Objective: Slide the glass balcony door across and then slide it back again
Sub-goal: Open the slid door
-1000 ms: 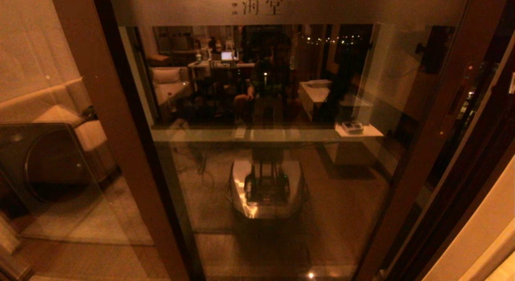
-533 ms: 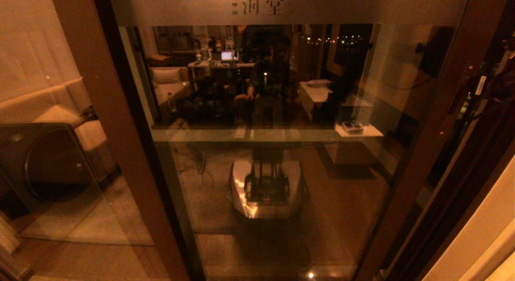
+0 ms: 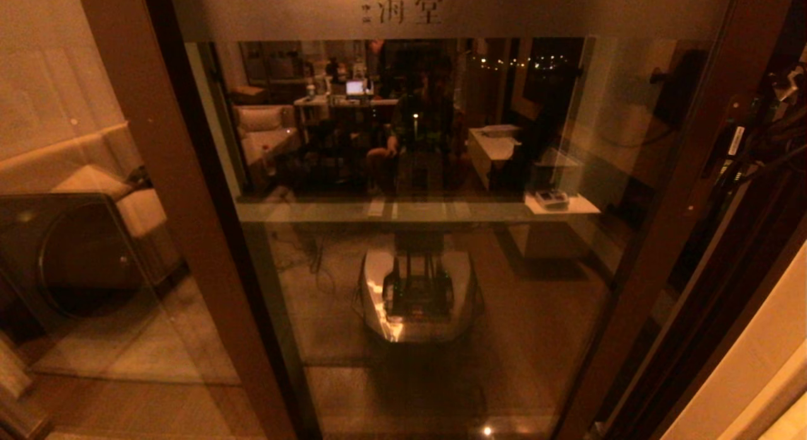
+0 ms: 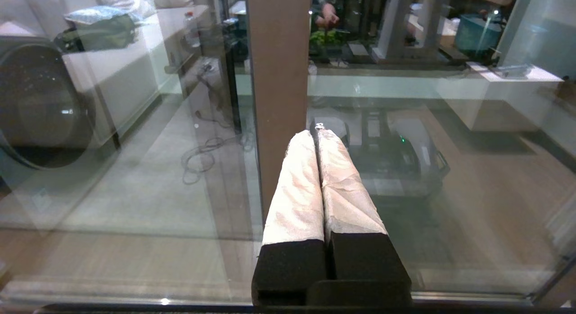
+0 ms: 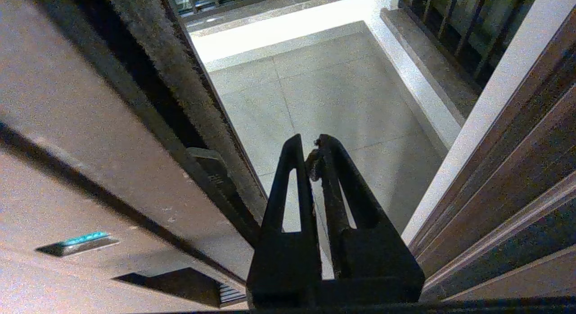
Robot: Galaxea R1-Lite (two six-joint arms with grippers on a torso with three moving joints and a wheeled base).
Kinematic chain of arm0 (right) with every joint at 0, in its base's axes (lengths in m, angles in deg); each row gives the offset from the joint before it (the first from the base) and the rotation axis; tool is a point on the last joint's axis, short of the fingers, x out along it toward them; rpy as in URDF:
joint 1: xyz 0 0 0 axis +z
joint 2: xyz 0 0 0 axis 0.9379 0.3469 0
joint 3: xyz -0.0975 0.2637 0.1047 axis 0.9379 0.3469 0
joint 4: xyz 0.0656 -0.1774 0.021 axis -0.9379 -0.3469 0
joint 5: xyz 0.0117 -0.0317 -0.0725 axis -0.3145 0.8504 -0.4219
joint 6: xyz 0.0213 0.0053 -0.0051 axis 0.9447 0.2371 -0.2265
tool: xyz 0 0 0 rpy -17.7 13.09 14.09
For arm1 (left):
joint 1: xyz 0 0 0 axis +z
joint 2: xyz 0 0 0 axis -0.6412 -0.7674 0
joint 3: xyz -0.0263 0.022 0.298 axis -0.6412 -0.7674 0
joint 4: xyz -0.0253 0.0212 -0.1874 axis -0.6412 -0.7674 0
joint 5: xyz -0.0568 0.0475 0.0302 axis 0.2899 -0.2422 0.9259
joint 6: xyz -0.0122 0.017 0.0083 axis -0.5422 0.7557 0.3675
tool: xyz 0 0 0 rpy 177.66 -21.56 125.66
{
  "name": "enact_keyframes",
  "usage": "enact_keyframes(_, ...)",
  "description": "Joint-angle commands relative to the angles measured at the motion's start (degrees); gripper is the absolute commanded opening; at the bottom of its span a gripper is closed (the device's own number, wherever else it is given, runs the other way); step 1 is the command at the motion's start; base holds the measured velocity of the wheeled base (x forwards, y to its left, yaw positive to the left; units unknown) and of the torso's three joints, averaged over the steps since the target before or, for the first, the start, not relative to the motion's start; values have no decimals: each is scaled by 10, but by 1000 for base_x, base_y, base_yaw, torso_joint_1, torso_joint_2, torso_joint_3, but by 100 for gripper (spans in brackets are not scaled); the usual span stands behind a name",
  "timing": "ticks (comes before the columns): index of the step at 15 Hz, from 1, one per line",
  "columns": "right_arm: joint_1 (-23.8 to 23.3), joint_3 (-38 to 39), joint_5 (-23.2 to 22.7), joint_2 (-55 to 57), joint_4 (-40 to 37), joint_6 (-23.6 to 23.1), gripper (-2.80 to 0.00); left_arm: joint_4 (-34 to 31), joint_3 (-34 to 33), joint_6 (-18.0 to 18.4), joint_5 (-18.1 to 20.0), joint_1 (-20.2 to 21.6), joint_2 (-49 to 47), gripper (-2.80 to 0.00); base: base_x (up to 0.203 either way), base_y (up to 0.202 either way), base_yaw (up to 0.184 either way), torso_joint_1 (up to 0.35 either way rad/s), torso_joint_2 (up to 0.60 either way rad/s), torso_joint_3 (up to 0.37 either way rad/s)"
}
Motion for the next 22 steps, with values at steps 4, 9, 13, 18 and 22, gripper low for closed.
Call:
enact_keyframes(4,16,2,-3,-2,-1,2,-280,1,-19,0,0,0,-1,-280,0,0,0,0,0,0)
enact_keyframes(9,25,6,-2,-5,-1,2,-280,1,-19,0,0,0,-1,-280,0,0,0,0,0,0)
enact_keyframes(13,37,6,0,-6,-1,1,-280,1,-19,0,0,0,-1,-280,0,0,0,0,0,0)
enact_keyframes(18,53,10,3,-6,-1,1,-280,1,-19,0,0,1,-1,-280,0,0,0,0,0,0)
enact_keyframes(22,74,11,29,-6,-1,1,-280,1,-19,0,0,0,-1,-280,0,0,0,0,0,0)
